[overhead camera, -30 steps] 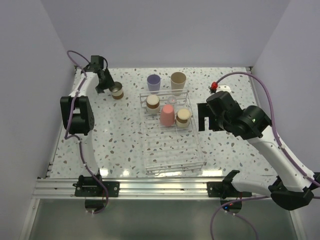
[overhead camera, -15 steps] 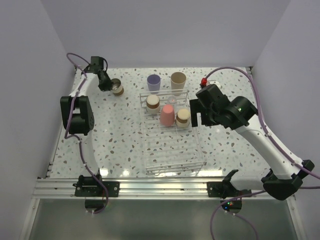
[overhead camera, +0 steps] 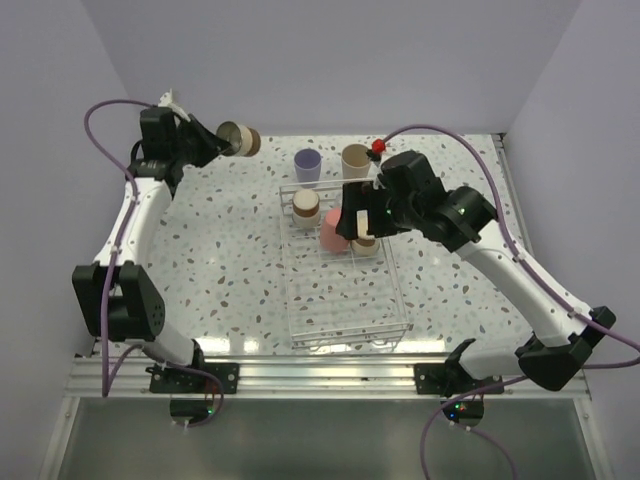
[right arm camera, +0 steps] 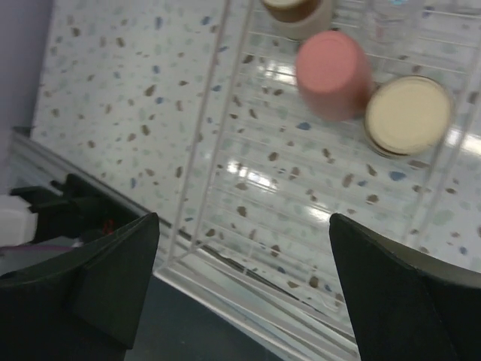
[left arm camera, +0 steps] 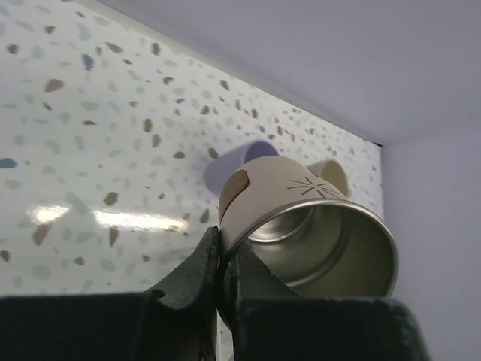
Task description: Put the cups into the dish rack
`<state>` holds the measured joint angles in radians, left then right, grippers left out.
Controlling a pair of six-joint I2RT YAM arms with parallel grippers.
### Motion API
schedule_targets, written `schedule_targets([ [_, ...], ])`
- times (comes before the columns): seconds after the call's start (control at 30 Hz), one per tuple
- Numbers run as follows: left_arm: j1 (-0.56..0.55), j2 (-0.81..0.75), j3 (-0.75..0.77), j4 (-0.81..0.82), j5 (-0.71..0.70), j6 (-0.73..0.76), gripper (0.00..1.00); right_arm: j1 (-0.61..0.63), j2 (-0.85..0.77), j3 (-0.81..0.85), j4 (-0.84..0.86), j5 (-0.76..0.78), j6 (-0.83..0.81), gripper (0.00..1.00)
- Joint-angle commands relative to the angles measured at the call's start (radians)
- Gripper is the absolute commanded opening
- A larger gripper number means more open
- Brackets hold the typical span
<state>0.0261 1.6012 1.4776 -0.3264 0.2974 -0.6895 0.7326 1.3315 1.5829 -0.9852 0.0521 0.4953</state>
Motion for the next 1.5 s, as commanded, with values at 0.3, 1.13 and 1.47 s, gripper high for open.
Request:
schedule_targets([
  [0.3, -0.055, -0.362, -0.356, 0.426, 0.422, -0.275, 0.0, -0.004, 0.061, -0.067, 0.675, -0.604, 0.276, 0.98],
  [1.13, -0.068, -0.652, -0.635, 0.816, 0.522, -0.604, 0.0, -0.002, 0.179, -0.193, 1.379, -0.69, 0.786, 0.98],
  [1.47, -0.066, -0.659, -0.611, 0.828, 0.533, -0.608, 0.0, -0.015, 0.232, -0.164, 1.433, -0.687, 0.847, 0.98],
])
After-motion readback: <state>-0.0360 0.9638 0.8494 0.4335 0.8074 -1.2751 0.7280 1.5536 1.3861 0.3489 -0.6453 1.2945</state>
